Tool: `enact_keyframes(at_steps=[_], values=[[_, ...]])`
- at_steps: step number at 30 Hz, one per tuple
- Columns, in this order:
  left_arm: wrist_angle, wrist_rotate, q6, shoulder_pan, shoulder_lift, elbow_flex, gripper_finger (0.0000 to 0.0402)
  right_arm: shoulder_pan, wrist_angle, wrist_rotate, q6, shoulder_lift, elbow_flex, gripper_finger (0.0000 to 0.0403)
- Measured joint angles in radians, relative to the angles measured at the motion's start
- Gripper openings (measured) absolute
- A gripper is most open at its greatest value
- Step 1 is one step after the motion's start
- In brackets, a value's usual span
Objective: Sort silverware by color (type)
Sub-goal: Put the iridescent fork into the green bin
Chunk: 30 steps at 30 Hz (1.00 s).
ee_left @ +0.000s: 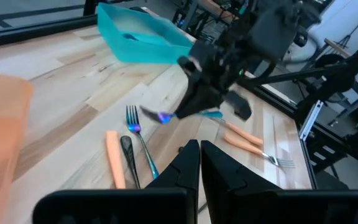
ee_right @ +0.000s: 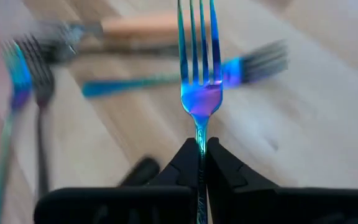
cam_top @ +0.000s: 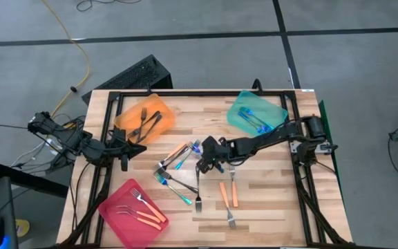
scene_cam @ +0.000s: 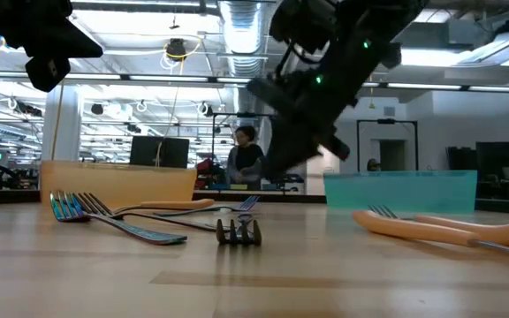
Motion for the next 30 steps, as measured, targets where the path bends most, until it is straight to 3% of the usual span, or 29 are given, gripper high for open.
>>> enact_keyframes(at_steps=[15, 26, 30], values=[[-0.028, -0.044, -0.052, 0.000, 0.001, 0.000, 0.0000, -0.190, -0.075, 0.032, -0.241, -0.311, 0.003, 0.0031], [-0.118, -0.083, -0.203, 0.000, 0.001, 0.001, 0.0000, -0.370, -0.320, 0.039, -0.461, -0.491, 0.003, 0.0031], [-0.147, -0.079, -0.195, 0.000, 0.001, 0.001, 0.0000, -0.415, -0.393, 0.123, -0.579, -0.550, 0.003, 0.0031]])
